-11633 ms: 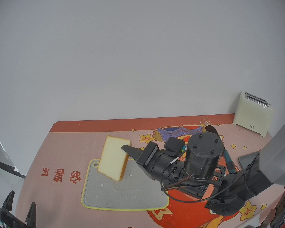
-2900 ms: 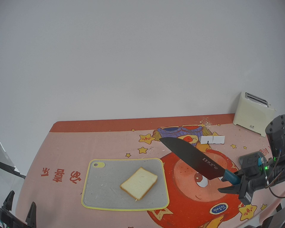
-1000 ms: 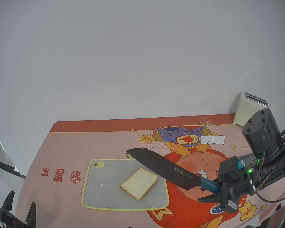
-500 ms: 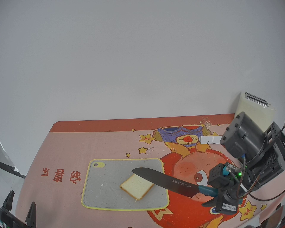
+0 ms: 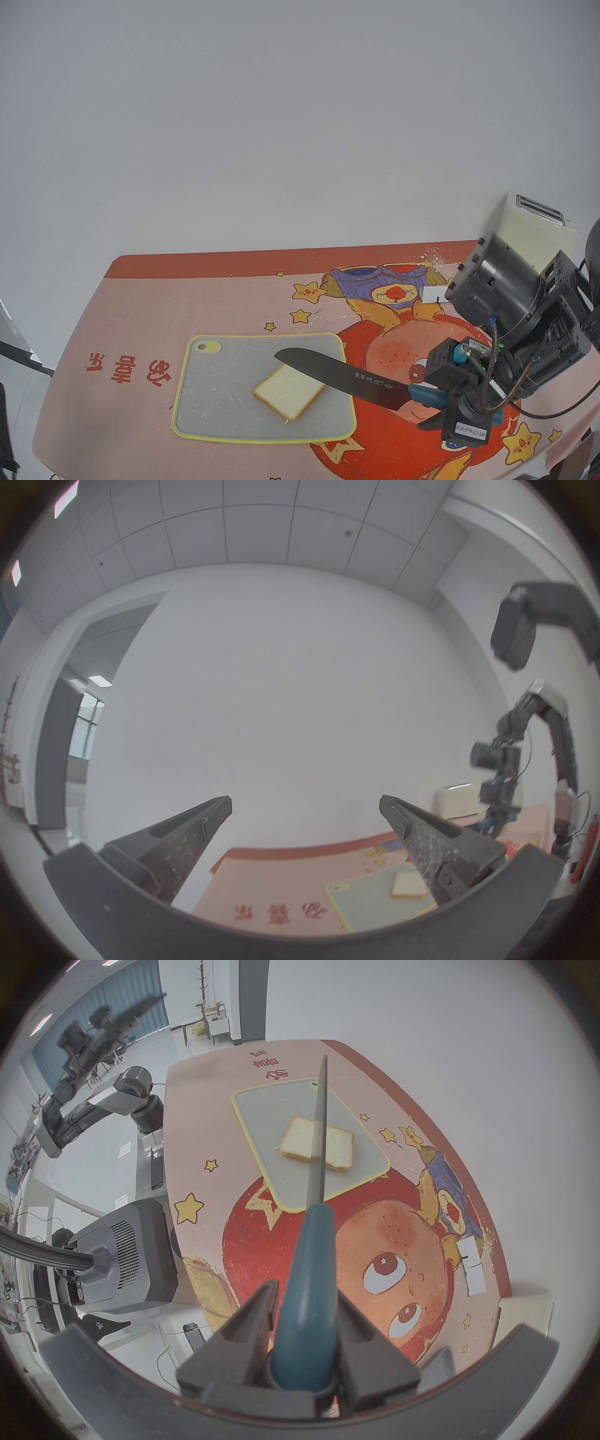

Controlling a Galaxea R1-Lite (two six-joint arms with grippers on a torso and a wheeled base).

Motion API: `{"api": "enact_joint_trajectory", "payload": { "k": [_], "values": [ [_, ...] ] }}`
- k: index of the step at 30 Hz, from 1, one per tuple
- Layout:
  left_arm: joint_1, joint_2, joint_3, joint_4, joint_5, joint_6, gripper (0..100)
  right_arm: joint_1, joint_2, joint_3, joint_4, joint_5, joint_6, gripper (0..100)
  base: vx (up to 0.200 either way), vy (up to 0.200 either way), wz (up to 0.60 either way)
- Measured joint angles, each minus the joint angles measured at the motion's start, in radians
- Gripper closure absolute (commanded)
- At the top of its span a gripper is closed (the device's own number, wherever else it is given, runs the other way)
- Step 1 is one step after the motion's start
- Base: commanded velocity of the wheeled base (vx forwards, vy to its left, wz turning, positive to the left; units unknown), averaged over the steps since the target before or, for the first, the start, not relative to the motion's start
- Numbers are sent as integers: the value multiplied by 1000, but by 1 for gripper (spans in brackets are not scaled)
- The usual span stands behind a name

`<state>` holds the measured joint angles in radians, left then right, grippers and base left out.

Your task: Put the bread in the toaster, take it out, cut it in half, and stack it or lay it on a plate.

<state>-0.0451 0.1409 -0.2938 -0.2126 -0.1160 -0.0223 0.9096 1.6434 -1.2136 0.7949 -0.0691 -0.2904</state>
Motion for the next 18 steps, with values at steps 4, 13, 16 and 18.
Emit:
{"api": "enact_joint_trajectory", "payload": {
  "k": [4,13,16,18],
  "values": [
    [-21,143,-95,-19,-118,13,0,4,11,-6,-3,-1,1,100,0,0,0],
    [-89,583,-215,-75,-416,93,0,13,51,-23,-7,-3,8,100,0,0,0],
    [-148,730,-247,-127,-450,102,0,14,64,-30,-9,-5,11,100,0,0,0],
    [-211,817,-266,-175,-462,103,0,15,73,-34,-9,-6,12,100,0,0,0]
  ]
}}
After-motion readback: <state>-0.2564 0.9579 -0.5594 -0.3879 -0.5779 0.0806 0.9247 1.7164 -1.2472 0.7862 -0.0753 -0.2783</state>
